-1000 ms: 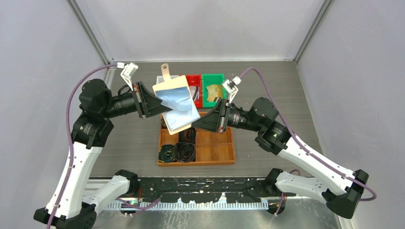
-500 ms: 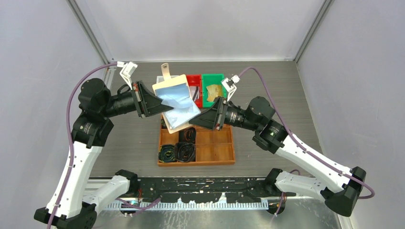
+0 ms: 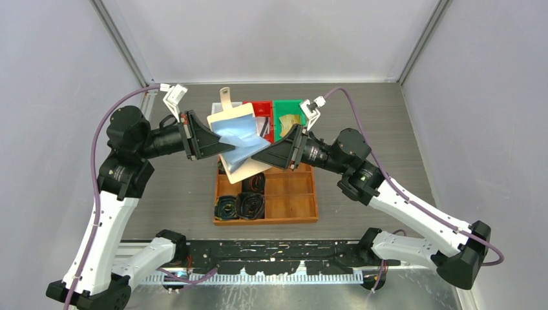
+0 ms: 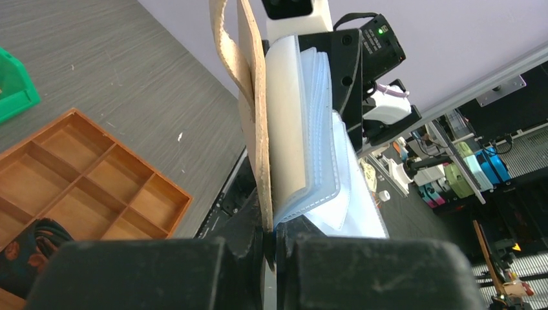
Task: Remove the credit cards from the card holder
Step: Open the card holder.
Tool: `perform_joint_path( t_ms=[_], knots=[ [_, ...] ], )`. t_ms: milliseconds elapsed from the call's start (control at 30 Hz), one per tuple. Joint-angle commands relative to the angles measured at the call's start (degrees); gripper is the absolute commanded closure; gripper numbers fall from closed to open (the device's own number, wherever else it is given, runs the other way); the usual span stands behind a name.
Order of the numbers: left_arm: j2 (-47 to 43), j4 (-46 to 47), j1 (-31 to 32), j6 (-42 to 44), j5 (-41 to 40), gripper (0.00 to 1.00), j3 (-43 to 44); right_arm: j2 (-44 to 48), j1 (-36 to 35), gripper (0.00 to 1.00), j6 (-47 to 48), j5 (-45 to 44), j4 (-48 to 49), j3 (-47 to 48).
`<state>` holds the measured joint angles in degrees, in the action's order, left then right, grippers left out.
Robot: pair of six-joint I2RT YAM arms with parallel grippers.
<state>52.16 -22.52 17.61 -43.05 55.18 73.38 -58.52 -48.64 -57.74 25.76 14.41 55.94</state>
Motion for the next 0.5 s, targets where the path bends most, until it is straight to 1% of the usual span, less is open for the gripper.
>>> perform_joint_path(
  t_ms=[0, 100, 233, 300, 400, 467],
  knots=[
    [-0.98, 2.4, 0.32, 0.19, 4.26, 1.0, 1.79, -0.99, 0.14, 0.39, -5.21, -5.01, 7.65, 2.63],
    [-0.99, 2.48, 0.39, 0.39, 5.13, 1.0, 1.5, -1.12, 0.15, 0.32, -7.67, -7.81, 10.42, 1.46],
    [-1.12, 2.69, 0.32, 0.68, 5.76, 1.0, 1.41, -1.18, 0.14, 0.29, -8.33, -9.69, 10.04, 1.12],
    [-1.22, 2.76, 0.35, 0.88, 6.12, 1.0, 1.32, -1.14, 0.15, 0.28, -8.44, -9.21, 10.73, 0.91],
    [-1.51, 2.19, 0.33, 1.93, 6.49, 1.0, 1.41, -1.08, 0.16, 0.24, -8.89, -6.74, 12.43, 0.71],
    [-1.69, 1.98, 0.32, 2.76, 6.64, 1.0, 1.41, -0.95, 0.13, 0.23, -8.9, -6.41, 11.72, 1.02]
  ],
)
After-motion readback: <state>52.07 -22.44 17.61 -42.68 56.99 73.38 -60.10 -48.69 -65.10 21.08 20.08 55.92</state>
